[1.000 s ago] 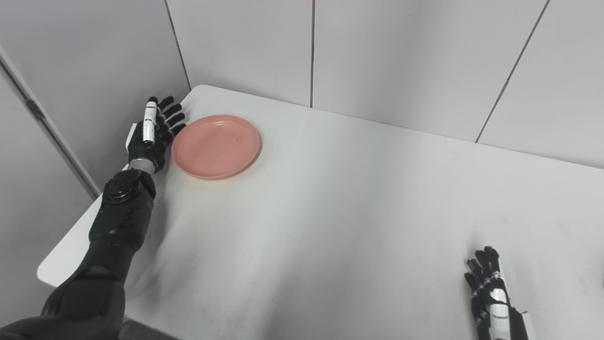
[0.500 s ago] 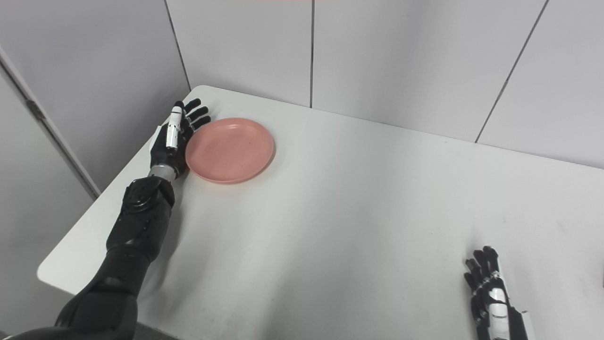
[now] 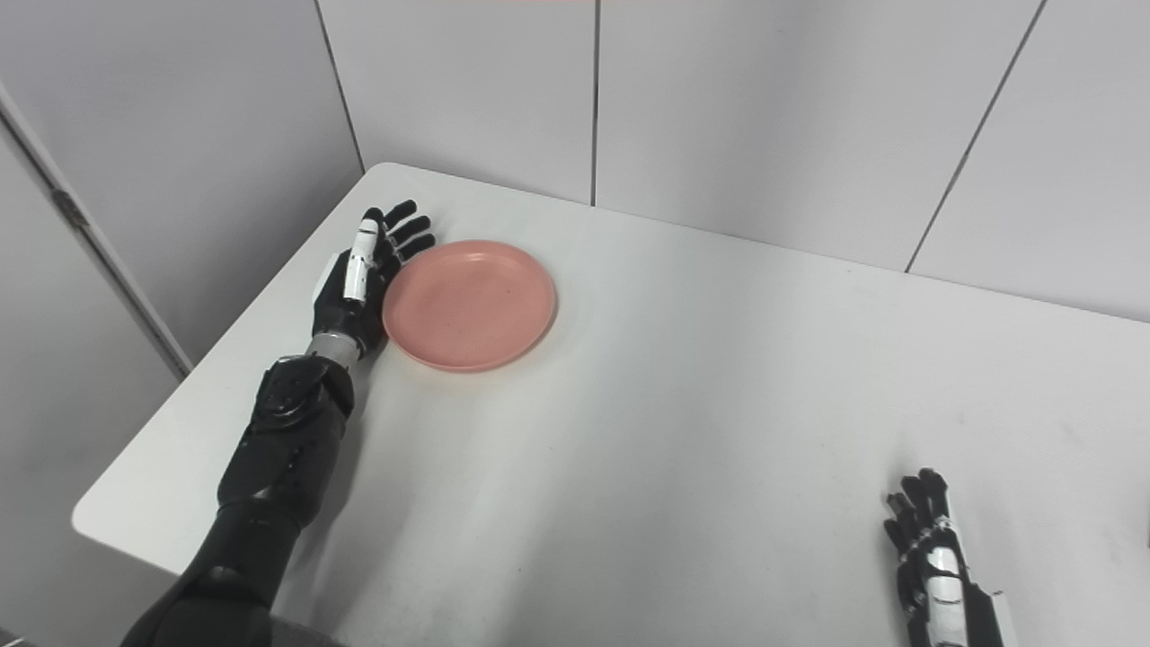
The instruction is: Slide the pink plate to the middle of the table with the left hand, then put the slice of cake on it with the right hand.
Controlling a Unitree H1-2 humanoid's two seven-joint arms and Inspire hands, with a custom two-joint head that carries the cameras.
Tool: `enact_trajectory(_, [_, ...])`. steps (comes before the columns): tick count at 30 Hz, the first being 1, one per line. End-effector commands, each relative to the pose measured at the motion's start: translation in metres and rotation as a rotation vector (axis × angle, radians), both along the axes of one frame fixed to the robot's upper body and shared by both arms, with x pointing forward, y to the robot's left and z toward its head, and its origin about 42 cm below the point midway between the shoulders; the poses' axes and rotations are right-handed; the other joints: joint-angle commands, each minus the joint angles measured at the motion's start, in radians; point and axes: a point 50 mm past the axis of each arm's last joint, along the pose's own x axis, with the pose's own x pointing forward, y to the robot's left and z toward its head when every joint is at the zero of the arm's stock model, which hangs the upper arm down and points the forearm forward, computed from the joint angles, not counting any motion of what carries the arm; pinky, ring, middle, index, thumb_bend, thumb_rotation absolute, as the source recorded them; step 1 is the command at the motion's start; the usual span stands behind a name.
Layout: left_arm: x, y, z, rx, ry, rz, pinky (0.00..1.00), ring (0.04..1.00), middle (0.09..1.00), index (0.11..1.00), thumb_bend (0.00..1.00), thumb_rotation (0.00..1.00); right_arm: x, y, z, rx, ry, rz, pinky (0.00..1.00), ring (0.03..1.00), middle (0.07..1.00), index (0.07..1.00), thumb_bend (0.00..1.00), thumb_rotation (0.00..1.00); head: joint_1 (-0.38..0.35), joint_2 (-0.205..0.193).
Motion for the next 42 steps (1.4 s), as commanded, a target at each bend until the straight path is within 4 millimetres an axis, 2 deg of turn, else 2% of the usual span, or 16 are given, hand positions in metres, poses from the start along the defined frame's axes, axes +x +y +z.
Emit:
enact_trajectory(1, [-0.005,-0.013,-0.014,-0.045,0.064,-0.042,0.81,0.817,0.818,0.804,0.40,1.00,-0.006,-0.002,-0.004,-0.012,0.032,-0.013,0.99,0.971,0.979,0.994,0.36,1.00,-0.008,0.002])
enact_trajectory(4, [-0.008,-0.023,-0.009,-0.065,0.051,-0.078,0.81,0.818,0.822,0.805,0.40,1.00,-0.006,0.001,-0.004,-0.011,0.034,-0.017,0.98,0.966,0.975,0.989,0.36,1.00,-0.018,0.005])
enact_trajectory(18, [-0.022,-0.095,0.010,-0.195,0.038,-0.258,0.83,0.838,0.839,0.828,0.39,1.00,-0.008,0.010,-0.003,-0.002,0.035,-0.013,0.99,0.967,0.978,0.993,0.35,1.00,-0.094,0.027])
enact_trajectory(29, [-0.026,-0.148,0.013,-0.218,0.047,-0.371,0.82,0.831,0.834,0.819,0.39,1.00,-0.008,0.020,-0.003,0.000,0.041,-0.020,0.98,0.960,0.970,0.983,0.36,1.00,-0.167,0.048])
enact_trajectory(42, [-0.044,-0.191,0.013,-0.243,0.060,-0.525,0.82,0.839,0.851,0.840,0.37,1.00,-0.006,0.036,-0.001,-0.002,0.034,-0.015,0.97,0.961,0.972,0.983,0.34,1.00,-0.274,0.075])
